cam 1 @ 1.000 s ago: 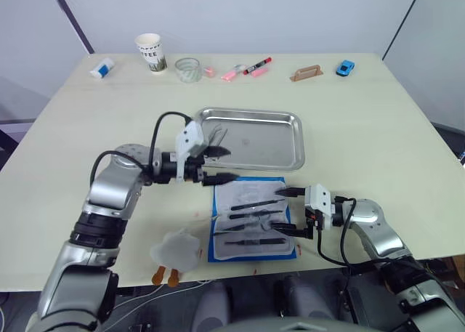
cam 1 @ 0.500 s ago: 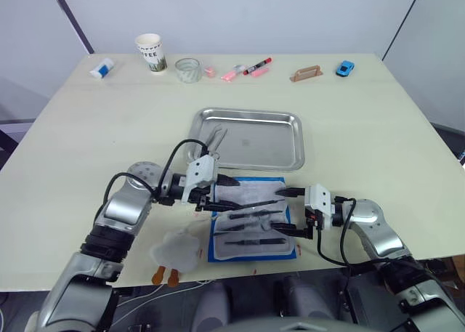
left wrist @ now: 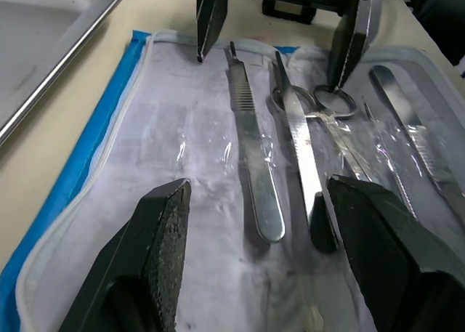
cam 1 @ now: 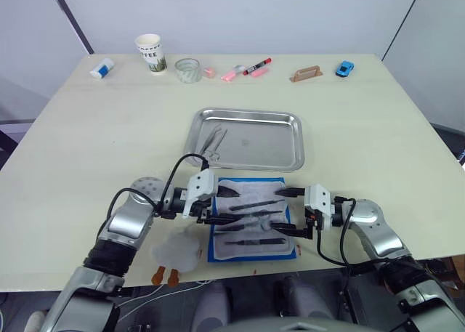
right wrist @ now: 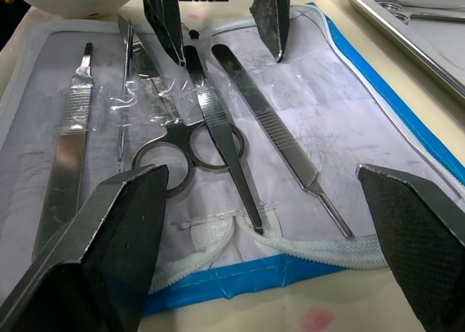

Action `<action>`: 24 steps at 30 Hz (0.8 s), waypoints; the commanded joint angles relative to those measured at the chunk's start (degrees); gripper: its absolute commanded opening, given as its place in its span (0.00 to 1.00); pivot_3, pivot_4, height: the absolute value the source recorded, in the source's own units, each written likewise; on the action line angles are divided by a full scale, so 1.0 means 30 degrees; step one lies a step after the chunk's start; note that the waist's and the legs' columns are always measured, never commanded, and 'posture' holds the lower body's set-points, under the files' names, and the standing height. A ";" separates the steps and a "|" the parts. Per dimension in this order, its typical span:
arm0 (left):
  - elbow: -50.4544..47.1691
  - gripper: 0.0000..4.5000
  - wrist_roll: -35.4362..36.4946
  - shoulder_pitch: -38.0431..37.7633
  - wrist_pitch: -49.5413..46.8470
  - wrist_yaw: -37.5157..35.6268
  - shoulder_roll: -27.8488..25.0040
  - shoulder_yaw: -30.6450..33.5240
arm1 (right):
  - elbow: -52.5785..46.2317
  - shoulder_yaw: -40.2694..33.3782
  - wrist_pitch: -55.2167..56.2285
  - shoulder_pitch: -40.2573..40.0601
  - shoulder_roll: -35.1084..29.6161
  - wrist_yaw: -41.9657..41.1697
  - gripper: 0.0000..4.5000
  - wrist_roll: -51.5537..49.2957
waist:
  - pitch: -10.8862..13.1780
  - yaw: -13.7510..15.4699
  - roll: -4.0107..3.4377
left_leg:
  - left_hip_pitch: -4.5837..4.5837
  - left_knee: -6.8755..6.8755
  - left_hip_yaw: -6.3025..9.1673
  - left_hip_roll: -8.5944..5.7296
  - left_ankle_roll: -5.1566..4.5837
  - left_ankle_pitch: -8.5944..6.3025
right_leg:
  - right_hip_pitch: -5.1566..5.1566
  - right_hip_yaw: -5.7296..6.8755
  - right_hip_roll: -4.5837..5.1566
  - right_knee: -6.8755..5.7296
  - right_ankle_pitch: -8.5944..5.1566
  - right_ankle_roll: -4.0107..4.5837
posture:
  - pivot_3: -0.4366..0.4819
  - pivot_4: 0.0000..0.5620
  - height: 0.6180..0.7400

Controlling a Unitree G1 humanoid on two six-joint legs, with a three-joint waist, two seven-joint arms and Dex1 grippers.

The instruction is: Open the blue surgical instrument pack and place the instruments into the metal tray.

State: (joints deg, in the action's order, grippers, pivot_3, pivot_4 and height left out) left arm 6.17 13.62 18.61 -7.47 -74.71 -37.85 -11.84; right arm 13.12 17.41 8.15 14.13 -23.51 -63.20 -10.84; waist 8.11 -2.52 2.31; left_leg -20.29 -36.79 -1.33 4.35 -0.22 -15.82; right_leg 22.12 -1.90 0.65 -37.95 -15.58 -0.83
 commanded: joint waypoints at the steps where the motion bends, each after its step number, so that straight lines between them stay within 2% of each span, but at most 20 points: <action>1: -0.0211 0.71 -0.0046 0.0090 0.0106 0.0152 0.0012 0.0138 | 0.2492 0.1015 -0.0832 -0.0654 -0.0092 0.1105 1.00 0.2184 | 0.0000 0.0000 0.0000 | 0.0000 0.0000 0.0000 0.0000 0.0000 0.0000 | 0.0000 0.0001 0.0000 0.0000 0.0000 0.0000 | 0.48 0.27 0.98; 6: -0.0170 0.71 0.0628 0.0195 -0.0762 0.0008 -0.0007 0.0520 | 0.2502 0.1035 -0.0814 -0.0645 -0.0068 0.1116 1.00 0.2202 | 0.0000 -0.0001 0.0000 | 0.0003 0.0001 -0.0003 0.0000 0.0000 0.0000 | 0.0000 -0.0002 0.0000 0.0000 0.0000 0.0001 | 0.48 0.27 0.98; 7: -0.0248 0.59 0.0858 0.0250 -0.1080 0.0006 0.0024 0.0655 | 0.2537 0.1029 -0.0809 -0.0619 -0.0067 0.1108 1.00 0.2202 | 0.0000 -0.0001 0.0000 | 0.0003 0.0002 -0.0003 0.0000 0.0001 0.0000 | 0.0000 -0.0003 -0.0002 0.0000 0.0000 0.0001 | 0.48 0.27 0.98; 15: -0.0463 0.59 0.1783 0.0370 -0.2174 -0.0334 -0.0103 0.1034 | 0.2606 0.1015 -0.0775 -0.0574 -0.0070 0.1097 1.00 0.2207 | -0.0001 -0.0009 0.0000 | 0.0006 0.0002 -0.0002 0.0003 0.0000 0.0000 | 0.0000 -0.0003 -0.0008 0.0000 -0.0001 -0.0003 | 0.48 0.27 0.98; 20: -0.0265 0.59 0.1364 0.0462 -0.2046 -0.0100 -0.0090 0.0923 | 0.2538 0.1022 -0.0789 -0.0614 -0.0078 0.1111 1.00 0.2210 | 0.0000 -0.0009 0.0001 | 0.0006 0.0003 -0.0002 0.0003 0.0000 0.0000 | -0.0001 -0.0004 -0.0007 0.0001 -0.0001 -0.0002 | 0.48 0.27 0.98; 23: -0.0221 0.41 0.1092 0.0440 -0.1920 -0.0050 -0.0118 0.0765 | 0.2498 0.1020 -0.0810 -0.0645 -0.0096 0.1107 1.00 0.2203 | 0.0000 -0.0008 0.0001 | 0.0007 0.0004 -0.0004 0.0003 0.0000 0.0000 | -0.0001 -0.0008 -0.0008 0.0001 -0.0001 -0.0001 | 0.48 0.27 0.98; 24: -0.0231 0.31 0.1067 0.0431 -0.1910 -0.0036 -0.0100 0.0767 | 0.2487 0.1018 -0.0816 -0.0649 -0.0101 0.1105 1.00 0.2200 | -0.0001 -0.0008 0.0001 | 0.0007 0.0004 -0.0005 0.0004 0.0000 0.0000 | 0.0000 -0.0009 -0.0008 0.0000 -0.0001 -0.0001 | 0.48 0.27 0.98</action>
State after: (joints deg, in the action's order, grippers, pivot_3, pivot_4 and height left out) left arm 6.22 16.96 19.34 -13.77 -74.75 -37.90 -9.62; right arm 13.31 17.43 8.20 14.25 -23.41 -63.21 -10.84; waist 8.11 -2.54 2.31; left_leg -20.26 -36.78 -1.35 4.36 -0.22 -15.82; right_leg 22.12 -1.93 0.63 -37.95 -15.58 -0.84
